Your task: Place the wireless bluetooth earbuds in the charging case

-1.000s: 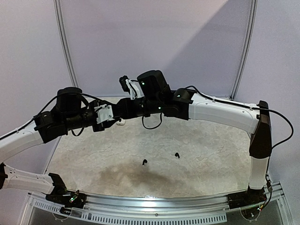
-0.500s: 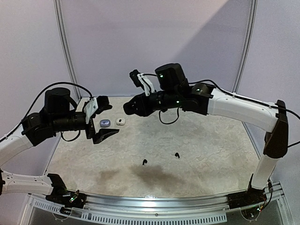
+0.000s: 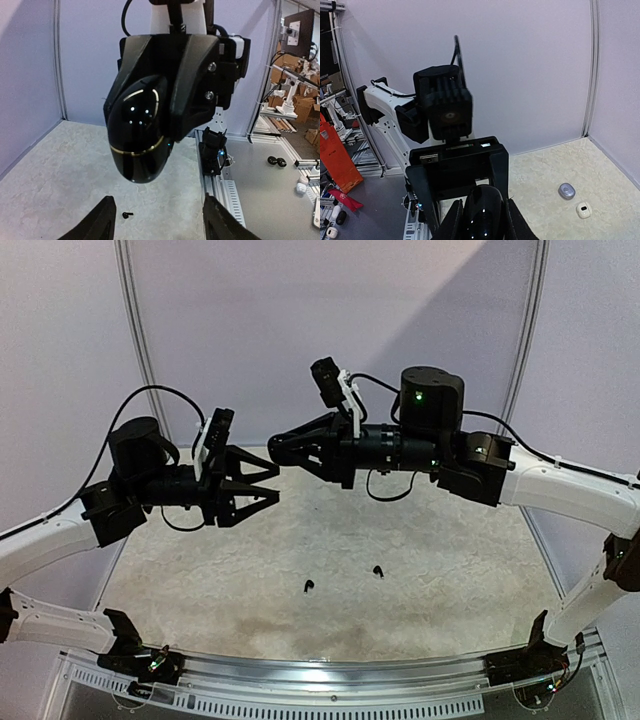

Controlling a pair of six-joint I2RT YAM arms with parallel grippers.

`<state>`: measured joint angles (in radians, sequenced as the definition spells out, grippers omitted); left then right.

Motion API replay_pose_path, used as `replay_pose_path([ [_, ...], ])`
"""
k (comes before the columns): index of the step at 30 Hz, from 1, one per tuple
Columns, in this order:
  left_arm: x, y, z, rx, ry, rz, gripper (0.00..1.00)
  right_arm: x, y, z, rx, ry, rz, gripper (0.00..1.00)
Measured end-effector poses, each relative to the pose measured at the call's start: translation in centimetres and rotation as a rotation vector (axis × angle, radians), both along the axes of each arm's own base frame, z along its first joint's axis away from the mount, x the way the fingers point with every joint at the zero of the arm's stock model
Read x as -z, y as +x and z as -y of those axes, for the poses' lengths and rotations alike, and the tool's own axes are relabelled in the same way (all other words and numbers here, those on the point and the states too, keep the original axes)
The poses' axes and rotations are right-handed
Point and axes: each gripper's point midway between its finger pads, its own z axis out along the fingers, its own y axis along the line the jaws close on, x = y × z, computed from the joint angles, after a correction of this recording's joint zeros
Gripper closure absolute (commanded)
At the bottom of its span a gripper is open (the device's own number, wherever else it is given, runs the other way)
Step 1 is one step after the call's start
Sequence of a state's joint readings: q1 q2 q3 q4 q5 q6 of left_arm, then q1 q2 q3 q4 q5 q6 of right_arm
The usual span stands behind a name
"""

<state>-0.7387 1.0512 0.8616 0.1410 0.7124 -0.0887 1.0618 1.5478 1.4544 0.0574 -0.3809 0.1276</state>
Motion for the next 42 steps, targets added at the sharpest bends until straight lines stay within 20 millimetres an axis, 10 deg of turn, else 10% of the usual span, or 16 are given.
replay_pose_path([
  [25, -3.3, -0.5, 0.7, 0.028, -0.137, 0.001, 0.65, -0.9, -1.0, -0.2, -0.036, 0.053, 0.05, 1.0],
  [37, -3.3, -0.4, 0.7, 0.025, -0.137, -0.009, 1.0, -0.7, -1.5, -0.4, -0.07, 0.052, 0.033, 1.0],
  [42, -3.2, -0.5, 0.7, 0.026, -0.132, -0.013, 1.0, -0.5, -1.5, -0.4, -0.072, 0.054, 0.026, 1.0],
])
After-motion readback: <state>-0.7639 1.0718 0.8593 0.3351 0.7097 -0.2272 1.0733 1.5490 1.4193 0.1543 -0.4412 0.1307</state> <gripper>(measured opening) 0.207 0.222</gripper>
